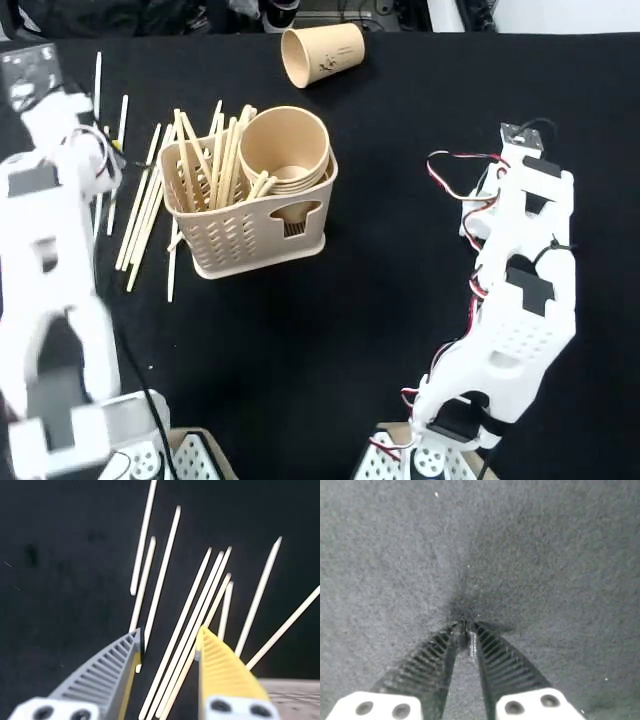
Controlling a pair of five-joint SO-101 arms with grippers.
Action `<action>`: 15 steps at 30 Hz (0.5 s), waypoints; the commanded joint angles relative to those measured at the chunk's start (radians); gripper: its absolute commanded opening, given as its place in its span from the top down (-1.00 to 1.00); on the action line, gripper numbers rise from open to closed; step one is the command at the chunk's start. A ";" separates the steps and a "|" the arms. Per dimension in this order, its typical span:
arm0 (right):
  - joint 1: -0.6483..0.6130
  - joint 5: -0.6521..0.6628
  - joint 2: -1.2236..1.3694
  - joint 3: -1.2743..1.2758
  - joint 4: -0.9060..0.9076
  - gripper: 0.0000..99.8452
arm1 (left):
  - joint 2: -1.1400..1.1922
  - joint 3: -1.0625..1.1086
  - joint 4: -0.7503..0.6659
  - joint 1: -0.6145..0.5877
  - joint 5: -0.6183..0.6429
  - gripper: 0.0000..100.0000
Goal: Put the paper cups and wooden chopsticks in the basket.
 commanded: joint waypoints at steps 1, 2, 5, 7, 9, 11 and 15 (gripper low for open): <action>0.000 0.006 -0.024 0.005 -0.003 0.98 | 0.278 -0.278 0.077 -0.012 -0.063 0.63; 0.000 0.006 -0.024 0.005 -0.003 0.98 | 0.350 -0.352 0.100 -0.013 -0.072 0.63; 0.000 0.006 -0.024 0.005 -0.003 0.98 | 0.560 -0.585 0.178 -0.030 -0.081 0.63; 0.000 0.006 -0.024 0.005 -0.003 0.98 | 0.695 -0.754 0.229 -0.047 -0.078 0.63; 0.000 0.006 -0.024 0.005 -0.003 0.98 | 0.824 -0.932 0.281 -0.061 -0.077 0.63; 0.000 0.006 -0.024 0.005 -0.003 0.98 | 0.950 -1.112 0.333 -0.062 -0.077 0.63; 0.000 0.005 -0.024 0.005 -0.003 0.98 | 1.181 -1.455 0.410 -0.056 -0.077 0.63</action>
